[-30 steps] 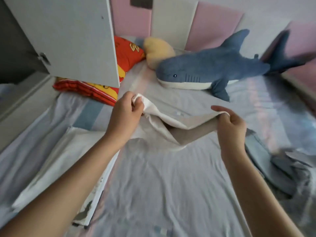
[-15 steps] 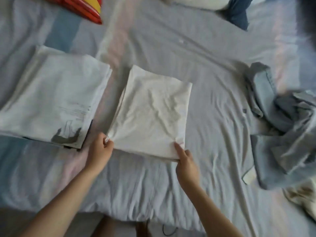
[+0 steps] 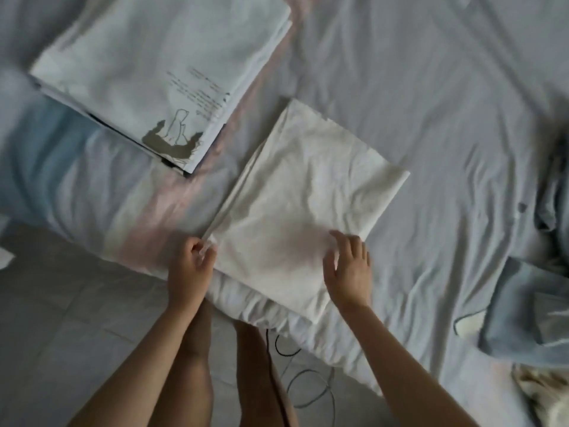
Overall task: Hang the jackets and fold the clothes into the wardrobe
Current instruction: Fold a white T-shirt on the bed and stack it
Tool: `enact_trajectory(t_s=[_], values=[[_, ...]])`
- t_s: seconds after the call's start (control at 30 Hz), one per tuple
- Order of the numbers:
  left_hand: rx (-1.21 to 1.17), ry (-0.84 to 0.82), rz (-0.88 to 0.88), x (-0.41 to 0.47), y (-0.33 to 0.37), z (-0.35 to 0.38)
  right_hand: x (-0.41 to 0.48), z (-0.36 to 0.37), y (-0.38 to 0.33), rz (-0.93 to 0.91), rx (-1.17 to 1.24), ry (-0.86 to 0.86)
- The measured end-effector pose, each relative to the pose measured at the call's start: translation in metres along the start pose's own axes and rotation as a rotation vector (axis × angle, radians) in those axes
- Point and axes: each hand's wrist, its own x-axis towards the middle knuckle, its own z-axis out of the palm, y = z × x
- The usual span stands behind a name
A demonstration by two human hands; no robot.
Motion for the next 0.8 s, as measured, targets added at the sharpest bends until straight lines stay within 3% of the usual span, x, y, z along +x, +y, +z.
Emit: enact_trajectory(t_s=[0.1,0.27,0.37,0.5,0.67,0.73,0.8], values=[[-0.091,0.009,-0.063,0.004,-0.003,0.003,0.103,0.009,-0.029,-0.007,0.108,0.018],[-0.200,0.021,-0.078,0.001,-0.002,0.000,0.238,0.018,-0.089,0.087,0.110,-0.282],[-0.215,0.033,-0.126,0.000,-0.002,-0.002,0.258,0.029,-0.098,0.224,0.375,-0.260],[-0.218,0.069,-0.134,-0.003,0.000,-0.001,0.264,0.027,-0.081,0.196,0.486,-0.230],[-0.252,0.070,-0.111,-0.002,-0.005,-0.001,0.272,0.012,-0.088,-0.072,0.206,-0.446],[-0.254,0.041,-0.101,0.000,-0.008,-0.002,0.275,0.013,-0.089,-0.116,0.114,-0.444],[-0.248,0.031,-0.098,0.001,-0.010,-0.003,0.273,0.012,-0.088,-0.083,0.196,-0.361]])
